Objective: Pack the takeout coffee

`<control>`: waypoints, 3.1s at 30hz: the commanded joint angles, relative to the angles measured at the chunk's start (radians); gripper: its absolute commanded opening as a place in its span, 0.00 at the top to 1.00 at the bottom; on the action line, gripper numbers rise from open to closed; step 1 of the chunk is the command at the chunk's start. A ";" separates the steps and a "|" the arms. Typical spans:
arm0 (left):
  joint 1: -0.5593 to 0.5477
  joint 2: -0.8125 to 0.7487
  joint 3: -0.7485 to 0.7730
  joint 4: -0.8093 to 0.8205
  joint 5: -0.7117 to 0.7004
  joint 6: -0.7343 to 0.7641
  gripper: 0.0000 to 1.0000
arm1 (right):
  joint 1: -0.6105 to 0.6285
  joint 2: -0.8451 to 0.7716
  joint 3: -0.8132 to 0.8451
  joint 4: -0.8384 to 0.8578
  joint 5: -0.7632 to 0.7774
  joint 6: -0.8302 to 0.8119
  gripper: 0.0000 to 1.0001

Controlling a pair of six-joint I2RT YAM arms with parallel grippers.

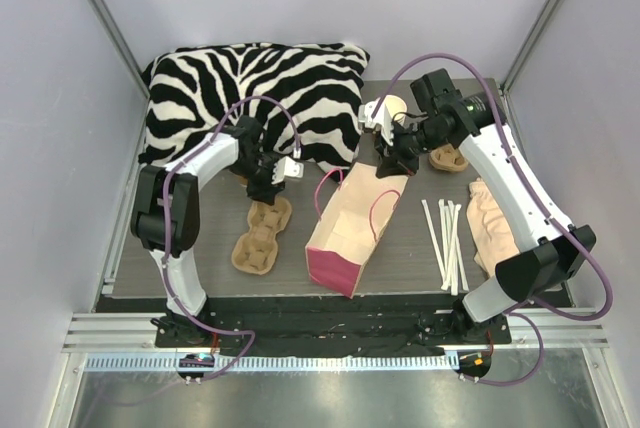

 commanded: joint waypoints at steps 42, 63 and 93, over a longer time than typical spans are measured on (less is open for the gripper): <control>0.040 -0.674 0.865 0.118 0.099 -0.900 1.00 | 0.186 -0.015 0.097 0.066 0.088 0.236 0.99; -0.150 -0.644 0.818 0.018 0.013 -0.931 1.00 | 0.184 0.025 0.098 0.155 0.218 0.437 0.99; -0.914 -0.653 0.514 0.020 -0.766 -0.380 1.00 | 0.179 -0.018 0.060 0.193 0.299 0.480 0.99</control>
